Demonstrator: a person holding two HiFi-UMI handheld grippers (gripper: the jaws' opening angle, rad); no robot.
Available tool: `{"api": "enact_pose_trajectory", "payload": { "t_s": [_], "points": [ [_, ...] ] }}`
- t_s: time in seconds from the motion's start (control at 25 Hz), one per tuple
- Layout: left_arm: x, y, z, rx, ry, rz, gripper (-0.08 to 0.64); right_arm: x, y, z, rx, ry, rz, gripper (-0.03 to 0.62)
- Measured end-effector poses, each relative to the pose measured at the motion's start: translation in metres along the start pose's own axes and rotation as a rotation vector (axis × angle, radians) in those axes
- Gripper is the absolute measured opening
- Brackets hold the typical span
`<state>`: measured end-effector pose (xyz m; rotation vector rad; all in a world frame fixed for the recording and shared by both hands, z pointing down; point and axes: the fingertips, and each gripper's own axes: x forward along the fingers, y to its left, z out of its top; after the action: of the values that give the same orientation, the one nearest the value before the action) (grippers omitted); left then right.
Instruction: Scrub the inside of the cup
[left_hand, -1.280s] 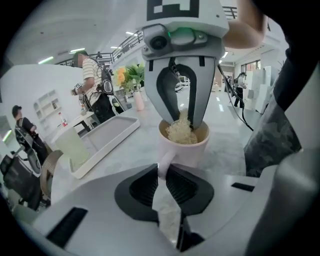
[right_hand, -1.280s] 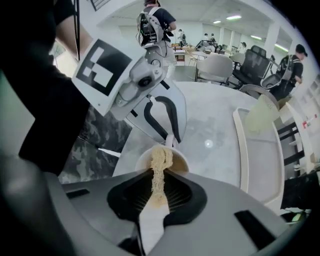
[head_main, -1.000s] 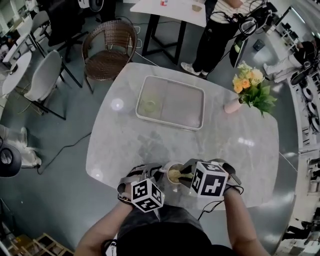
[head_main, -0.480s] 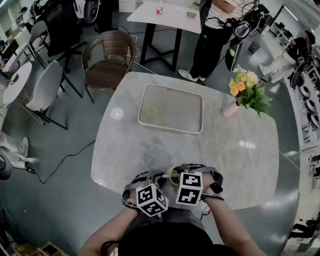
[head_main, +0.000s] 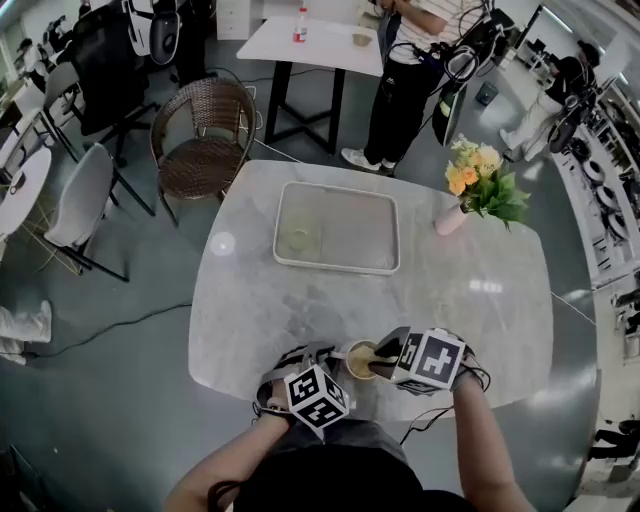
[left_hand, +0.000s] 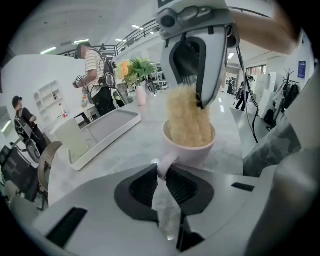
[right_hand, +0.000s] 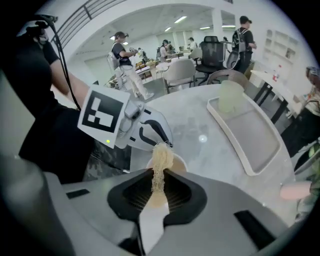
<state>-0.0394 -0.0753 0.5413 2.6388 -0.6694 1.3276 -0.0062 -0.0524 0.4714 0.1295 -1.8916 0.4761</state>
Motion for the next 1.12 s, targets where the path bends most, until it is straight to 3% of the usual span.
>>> {"api": "enact_pose_trajectory", "payload": {
  "t_s": [0.16, 0.32, 0.44, 0.6, 0.72, 0.84, 1.12],
  "points": [
    [-0.001, 0.0, 0.005, 0.045, -0.047, -0.045, 0.079, -0.025, 0.003, 0.003, 0.085, -0.117, -0.119, 0.06],
    [-0.005, 0.004, 0.004, 0.068, -0.072, -0.106, 0.212, -0.042, 0.007, -0.002, 0.202, -0.253, -0.299, 0.059],
    [-0.009, 0.006, 0.001, 0.076, -0.086, -0.126, 0.216, -0.052, 0.01, -0.007, 0.277, -0.379, -0.431, 0.06],
    [-0.025, 0.013, -0.007, 0.046, -0.119, -0.085, 0.216, -0.062, 0.022, -0.014, 0.361, -0.509, -0.554, 0.06],
    [-0.037, 0.021, -0.016, -0.015, -0.151, -0.045, 0.208, -0.062, 0.027, -0.018, 0.389, -0.548, -0.587, 0.06],
    [-0.052, 0.026, -0.019, -0.057, -0.204, 0.019, 0.028, -0.061, 0.031, -0.018, 0.39, -0.581, -0.587, 0.06],
    [-0.094, 0.003, -0.008, -0.135, -0.311, 0.118, 0.014, -0.07, 0.058, -0.014, 0.291, -0.643, -0.595, 0.06]
  ]
}}
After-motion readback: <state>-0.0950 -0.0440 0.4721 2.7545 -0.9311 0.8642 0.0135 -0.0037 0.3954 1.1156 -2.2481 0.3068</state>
